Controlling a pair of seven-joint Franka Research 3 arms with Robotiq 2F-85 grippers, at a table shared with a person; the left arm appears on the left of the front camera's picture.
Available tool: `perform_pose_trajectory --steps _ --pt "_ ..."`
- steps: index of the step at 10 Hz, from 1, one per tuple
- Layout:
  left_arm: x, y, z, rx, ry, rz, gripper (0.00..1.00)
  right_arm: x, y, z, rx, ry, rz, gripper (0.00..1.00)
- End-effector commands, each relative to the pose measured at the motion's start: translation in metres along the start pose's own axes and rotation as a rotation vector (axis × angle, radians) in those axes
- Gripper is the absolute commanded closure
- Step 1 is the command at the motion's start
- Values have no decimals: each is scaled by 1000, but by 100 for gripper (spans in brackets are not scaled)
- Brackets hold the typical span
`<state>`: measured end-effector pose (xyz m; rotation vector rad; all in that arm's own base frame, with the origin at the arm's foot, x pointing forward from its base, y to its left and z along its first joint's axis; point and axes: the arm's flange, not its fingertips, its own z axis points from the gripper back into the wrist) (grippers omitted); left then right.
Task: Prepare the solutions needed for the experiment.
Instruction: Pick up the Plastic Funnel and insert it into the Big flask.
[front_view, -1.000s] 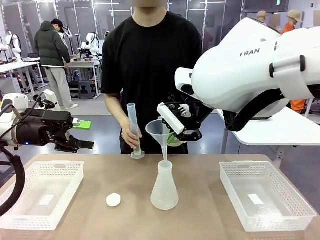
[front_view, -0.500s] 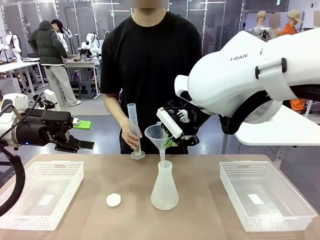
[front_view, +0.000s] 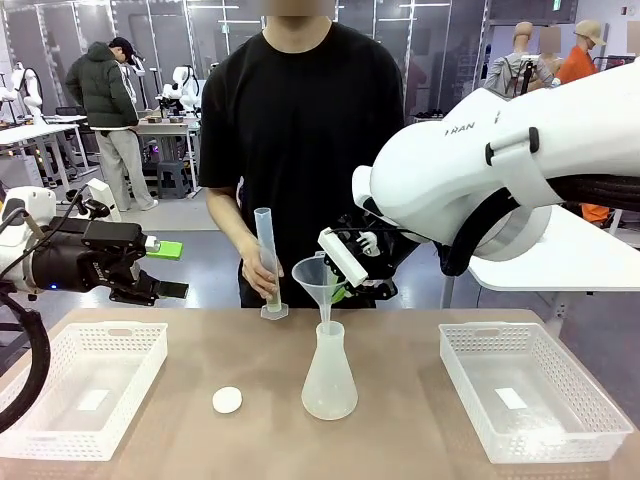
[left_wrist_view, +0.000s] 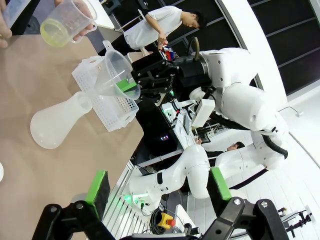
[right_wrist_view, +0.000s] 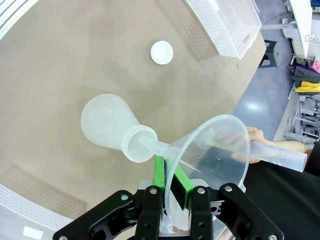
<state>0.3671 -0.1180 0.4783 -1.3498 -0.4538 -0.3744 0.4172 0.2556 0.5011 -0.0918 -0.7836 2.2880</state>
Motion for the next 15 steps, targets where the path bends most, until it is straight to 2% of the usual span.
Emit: perform_pose_trajectory --steps 1,6,7,8,9,10,15 --pt "1 -2 -2 -22 -14 9 0 -9 8 -11 -32 -32 4 93" --pt "1 -2 -2 -22 -14 9 0 -14 20 -22 6 -31 -38 93" --pt "1 -2 -2 -22 -14 9 0 -14 21 -23 11 -28 -37 90" --pt "1 -2 -2 -22 -14 9 0 -13 21 -23 14 -29 -26 74" --pt "1 -2 -2 -22 -14 9 0 -13 21 -24 23 -35 -18 71" --pt "1 -2 -2 -22 -14 9 0 -13 18 -22 29 -27 -52 54" --pt "1 -2 -2 -22 -14 9 0 -13 18 -22 29 -27 -52 54"
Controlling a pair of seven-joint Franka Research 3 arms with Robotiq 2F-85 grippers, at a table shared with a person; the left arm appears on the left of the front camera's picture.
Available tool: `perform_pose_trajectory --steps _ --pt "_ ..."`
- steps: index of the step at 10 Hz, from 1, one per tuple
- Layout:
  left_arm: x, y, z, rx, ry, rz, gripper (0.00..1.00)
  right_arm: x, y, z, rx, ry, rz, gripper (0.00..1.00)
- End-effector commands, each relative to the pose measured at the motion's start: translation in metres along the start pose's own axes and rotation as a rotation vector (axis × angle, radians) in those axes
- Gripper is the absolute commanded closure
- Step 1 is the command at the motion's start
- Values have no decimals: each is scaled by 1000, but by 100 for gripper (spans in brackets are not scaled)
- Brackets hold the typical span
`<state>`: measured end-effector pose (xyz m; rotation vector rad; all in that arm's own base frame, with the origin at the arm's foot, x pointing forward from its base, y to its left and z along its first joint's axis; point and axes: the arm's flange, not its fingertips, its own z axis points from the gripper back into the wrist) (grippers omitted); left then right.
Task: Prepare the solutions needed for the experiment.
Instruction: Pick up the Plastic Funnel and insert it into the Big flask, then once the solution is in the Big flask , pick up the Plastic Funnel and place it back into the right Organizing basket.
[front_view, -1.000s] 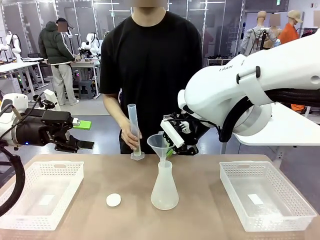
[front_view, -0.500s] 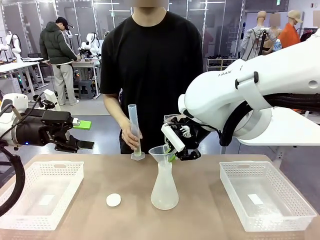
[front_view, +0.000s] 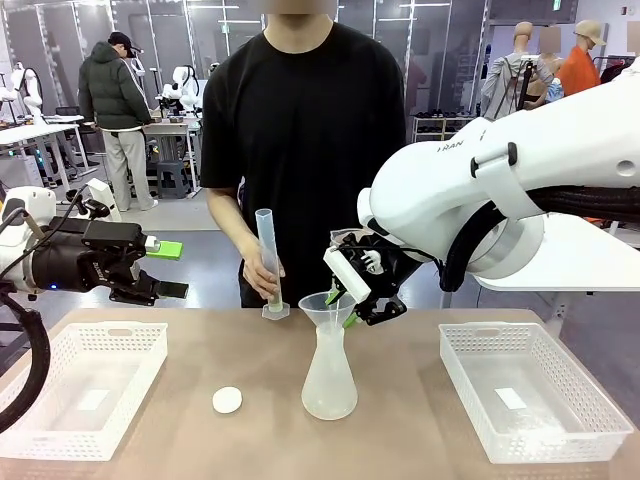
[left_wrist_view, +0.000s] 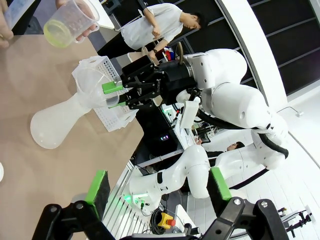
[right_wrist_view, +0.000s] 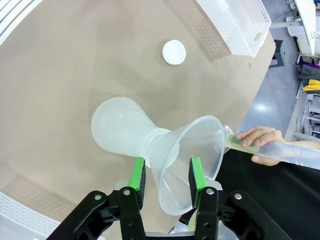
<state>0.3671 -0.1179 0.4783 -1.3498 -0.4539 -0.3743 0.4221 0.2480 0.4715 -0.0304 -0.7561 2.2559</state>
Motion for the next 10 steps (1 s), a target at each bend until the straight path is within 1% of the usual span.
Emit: perform_pose_trajectory --steps 1,8,9,10 --pt "1 -2 -2 -22 -14 9 0 0 0 0 -1 -2 -1 54" --pt "1 -2 -2 -22 -14 9 0 0 0 0 0 0 0 54" --pt "1 -2 -2 -22 -14 9 0 19 -6 13 -29 37 7 54" --pt "1 -2 -2 -22 -14 9 0 32 -7 25 -33 58 33 54"
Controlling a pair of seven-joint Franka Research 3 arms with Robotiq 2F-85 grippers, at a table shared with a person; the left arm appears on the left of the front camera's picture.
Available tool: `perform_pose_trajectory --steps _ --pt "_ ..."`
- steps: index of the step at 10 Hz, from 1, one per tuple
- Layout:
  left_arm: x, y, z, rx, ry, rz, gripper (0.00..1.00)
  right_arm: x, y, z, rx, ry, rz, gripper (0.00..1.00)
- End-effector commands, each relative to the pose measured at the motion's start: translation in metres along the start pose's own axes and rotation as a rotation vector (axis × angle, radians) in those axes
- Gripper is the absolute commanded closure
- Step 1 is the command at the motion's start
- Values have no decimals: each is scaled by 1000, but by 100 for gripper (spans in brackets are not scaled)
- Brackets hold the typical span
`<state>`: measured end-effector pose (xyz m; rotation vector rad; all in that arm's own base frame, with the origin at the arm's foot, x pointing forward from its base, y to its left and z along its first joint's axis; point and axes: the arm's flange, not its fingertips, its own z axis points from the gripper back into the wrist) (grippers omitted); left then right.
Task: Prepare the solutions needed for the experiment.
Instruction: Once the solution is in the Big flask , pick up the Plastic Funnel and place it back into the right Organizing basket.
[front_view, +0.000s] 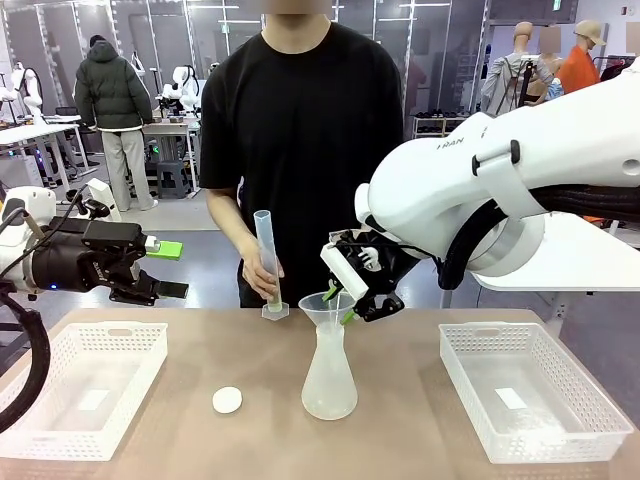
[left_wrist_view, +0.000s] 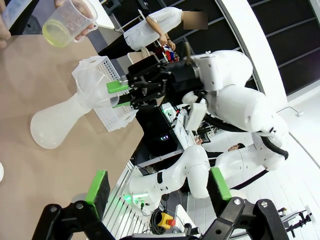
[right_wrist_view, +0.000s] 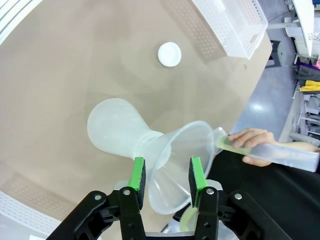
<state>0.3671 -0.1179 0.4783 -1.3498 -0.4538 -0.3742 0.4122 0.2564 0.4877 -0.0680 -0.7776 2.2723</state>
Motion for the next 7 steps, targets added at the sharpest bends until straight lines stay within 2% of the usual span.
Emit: perform_pose_trajectory --steps 1,5,6,7 --pt "1 -2 -2 -22 -14 9 0 26 0 25 3 69 3 54" --pt "1 -2 -2 -22 -14 9 0 52 3 80 -30 116 -25 54" --pt "1 -2 -2 -22 -14 9 0 49 11 95 -7 139 -129 54" --pt "1 -2 -2 -22 -14 9 0 43 26 114 -60 94 -270 54"
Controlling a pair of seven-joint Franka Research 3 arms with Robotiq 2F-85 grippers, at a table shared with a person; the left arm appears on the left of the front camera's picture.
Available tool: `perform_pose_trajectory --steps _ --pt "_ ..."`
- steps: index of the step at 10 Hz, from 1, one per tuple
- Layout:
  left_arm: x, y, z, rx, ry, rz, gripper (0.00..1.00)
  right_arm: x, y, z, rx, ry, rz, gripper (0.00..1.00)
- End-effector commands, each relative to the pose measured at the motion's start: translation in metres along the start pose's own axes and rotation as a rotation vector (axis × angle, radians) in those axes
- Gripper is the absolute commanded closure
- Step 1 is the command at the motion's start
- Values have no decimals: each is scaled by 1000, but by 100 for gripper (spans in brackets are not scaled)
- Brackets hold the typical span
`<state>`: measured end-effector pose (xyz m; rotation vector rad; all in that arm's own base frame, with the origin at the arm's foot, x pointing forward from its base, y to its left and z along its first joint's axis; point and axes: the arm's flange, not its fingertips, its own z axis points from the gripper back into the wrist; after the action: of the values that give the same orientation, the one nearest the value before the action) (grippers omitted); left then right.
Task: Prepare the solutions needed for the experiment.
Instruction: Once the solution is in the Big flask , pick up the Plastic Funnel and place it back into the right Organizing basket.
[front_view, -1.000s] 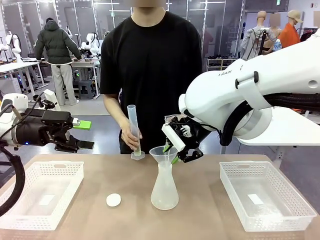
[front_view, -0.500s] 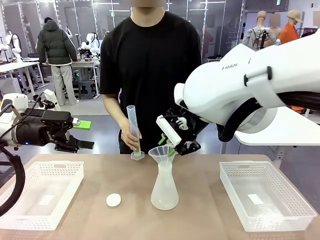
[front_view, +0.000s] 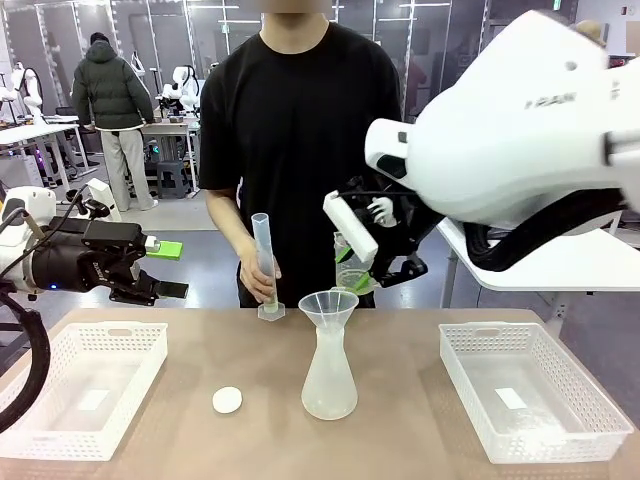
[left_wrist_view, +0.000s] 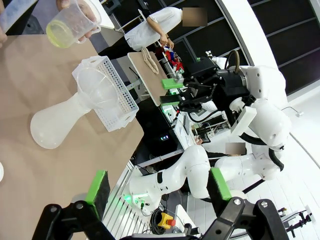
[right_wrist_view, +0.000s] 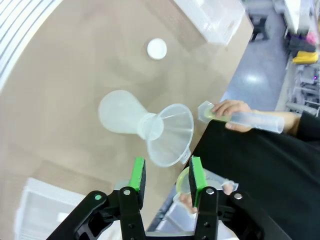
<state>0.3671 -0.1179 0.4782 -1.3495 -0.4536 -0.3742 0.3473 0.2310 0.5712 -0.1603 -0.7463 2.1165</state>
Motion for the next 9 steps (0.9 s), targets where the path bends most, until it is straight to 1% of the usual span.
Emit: perform_pose_trajectory --steps 1,2,3,4,5,7,8,9 --pt "1 -2 -2 -23 -15 8 0 -19 33 32 -97 -87 -302 54" --pt "1 -2 -2 -23 -15 8 0 -29 50 44 -149 -163 -419 54" --pt "1 -2 -2 -23 -15 8 0 -36 71 52 -185 -193 -560 54" --pt "1 -2 -2 -23 -15 8 0 -41 87 55 -209 -200 -725 54" --pt "1 -2 -2 -23 -15 8 0 -50 110 54 -233 -244 -919 54" --pt "1 -2 -2 -23 -15 8 0 -69 153 59 -235 -315 -1107 54" --pt "1 -2 -2 -23 -15 8 0 -83 174 60 -162 -294 -1216 54" --pt "1 -2 -2 -23 -15 8 0 -92 184 60 -117 -342 -1259 54"
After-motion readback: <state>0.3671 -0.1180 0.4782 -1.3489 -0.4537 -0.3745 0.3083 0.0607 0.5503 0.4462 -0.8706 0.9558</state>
